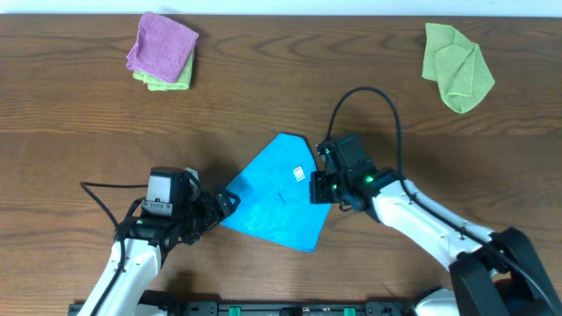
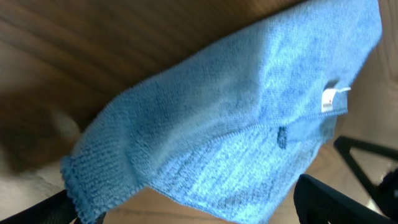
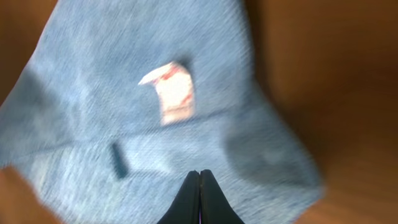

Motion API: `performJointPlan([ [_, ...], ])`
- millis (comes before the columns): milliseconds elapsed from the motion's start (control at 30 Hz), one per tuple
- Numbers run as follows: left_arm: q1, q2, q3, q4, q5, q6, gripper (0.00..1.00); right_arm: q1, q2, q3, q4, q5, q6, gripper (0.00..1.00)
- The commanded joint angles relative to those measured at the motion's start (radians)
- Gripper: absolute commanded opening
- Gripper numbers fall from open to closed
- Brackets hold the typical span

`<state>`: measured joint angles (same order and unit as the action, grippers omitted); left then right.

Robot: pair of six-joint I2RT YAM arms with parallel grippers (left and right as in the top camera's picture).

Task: Fold the cloth
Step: 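Stretch the cloth up and right with the right gripper, left holding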

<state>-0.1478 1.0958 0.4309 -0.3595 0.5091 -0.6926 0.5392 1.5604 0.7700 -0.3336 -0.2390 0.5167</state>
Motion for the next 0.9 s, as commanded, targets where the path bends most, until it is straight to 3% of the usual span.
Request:
performJointPlan([
  [0, -0.002, -0.006, 0.023, -0.001, -0.067, 0.027, 0.95, 0.060, -0.012, 0.005, -0.003, -0.009, 0.087, 0.01],
  [200, -0.002, -0.006, 0.023, -0.002, -0.100, 0.027, 0.95, 0.137, -0.010, -0.047, 0.002, 0.093, 0.138, 0.02],
  [633, -0.002, -0.004, 0.023, -0.002, -0.151, 0.011, 0.95, 0.140, -0.009, -0.175, 0.049, 0.253, 0.144, 0.02],
  [867, -0.003, -0.004, 0.021, -0.034, -0.151, -0.026, 0.95, 0.091, -0.009, -0.175, 0.046, 0.343, 0.060, 0.02],
])
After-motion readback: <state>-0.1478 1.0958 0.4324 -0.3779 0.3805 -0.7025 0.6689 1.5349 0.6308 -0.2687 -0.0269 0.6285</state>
